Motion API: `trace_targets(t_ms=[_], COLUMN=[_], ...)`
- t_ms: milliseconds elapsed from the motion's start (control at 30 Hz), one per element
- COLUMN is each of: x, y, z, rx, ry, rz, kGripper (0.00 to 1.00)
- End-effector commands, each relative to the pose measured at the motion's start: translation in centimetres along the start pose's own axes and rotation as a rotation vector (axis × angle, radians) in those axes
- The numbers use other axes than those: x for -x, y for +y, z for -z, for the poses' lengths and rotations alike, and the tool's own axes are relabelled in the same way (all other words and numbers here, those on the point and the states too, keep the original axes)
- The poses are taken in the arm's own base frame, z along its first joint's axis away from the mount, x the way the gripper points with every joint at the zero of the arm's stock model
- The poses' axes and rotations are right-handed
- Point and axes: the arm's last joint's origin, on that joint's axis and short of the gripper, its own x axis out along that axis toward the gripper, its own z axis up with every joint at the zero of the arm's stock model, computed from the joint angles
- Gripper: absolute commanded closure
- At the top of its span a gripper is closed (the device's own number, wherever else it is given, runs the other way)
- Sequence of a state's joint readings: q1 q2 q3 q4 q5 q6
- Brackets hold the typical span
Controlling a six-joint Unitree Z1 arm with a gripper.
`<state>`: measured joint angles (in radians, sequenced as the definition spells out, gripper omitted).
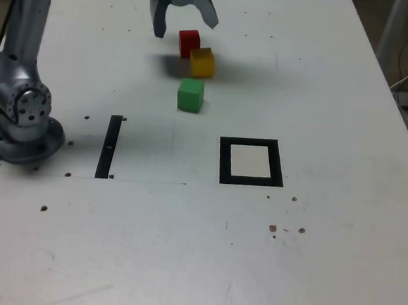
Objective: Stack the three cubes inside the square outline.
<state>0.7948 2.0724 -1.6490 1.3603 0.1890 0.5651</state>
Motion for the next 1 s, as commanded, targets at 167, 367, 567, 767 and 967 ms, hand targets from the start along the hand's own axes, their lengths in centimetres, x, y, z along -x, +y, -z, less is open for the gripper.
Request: trace_targets(t_ms=[167, 367, 567, 767, 967], x=[-1.3, -2.7, -3.6, -3.8, -4.0], y=[1.5, 2.6, 3.1, 3.4, 3.3], z=[-1.5, -2.6, -3.3, -3.6, -3.8], rx=[0.009, 0.014, 0.015, 0.012, 0.004], ry=[0.02, 0.044, 0.059, 0.049, 0.048], rz=[0.017, 0.034, 0.042, 0.035, 0.035], kGripper=[0.03, 0.06, 0.23, 0.57, 0.67])
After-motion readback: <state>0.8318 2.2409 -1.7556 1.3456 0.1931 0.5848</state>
